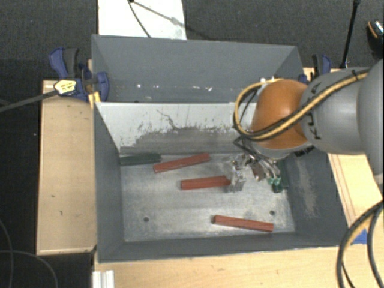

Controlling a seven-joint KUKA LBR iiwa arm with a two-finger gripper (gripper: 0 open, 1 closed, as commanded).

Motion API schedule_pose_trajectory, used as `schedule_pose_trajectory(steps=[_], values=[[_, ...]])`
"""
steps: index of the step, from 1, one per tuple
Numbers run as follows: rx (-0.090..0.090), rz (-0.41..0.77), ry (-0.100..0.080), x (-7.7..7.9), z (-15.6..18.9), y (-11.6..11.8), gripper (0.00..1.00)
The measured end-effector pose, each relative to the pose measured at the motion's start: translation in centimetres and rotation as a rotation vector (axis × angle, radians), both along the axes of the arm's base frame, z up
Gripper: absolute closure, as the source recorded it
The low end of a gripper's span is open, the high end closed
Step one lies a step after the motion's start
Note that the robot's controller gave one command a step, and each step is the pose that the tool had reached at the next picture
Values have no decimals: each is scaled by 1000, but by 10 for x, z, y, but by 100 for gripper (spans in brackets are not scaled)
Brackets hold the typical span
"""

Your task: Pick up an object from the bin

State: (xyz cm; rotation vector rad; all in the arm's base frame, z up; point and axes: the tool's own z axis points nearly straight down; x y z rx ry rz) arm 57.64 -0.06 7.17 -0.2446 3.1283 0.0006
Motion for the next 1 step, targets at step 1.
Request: schedule_pose_trajectory(steps=[1], values=[[0,1,0,0,0,0,0]])
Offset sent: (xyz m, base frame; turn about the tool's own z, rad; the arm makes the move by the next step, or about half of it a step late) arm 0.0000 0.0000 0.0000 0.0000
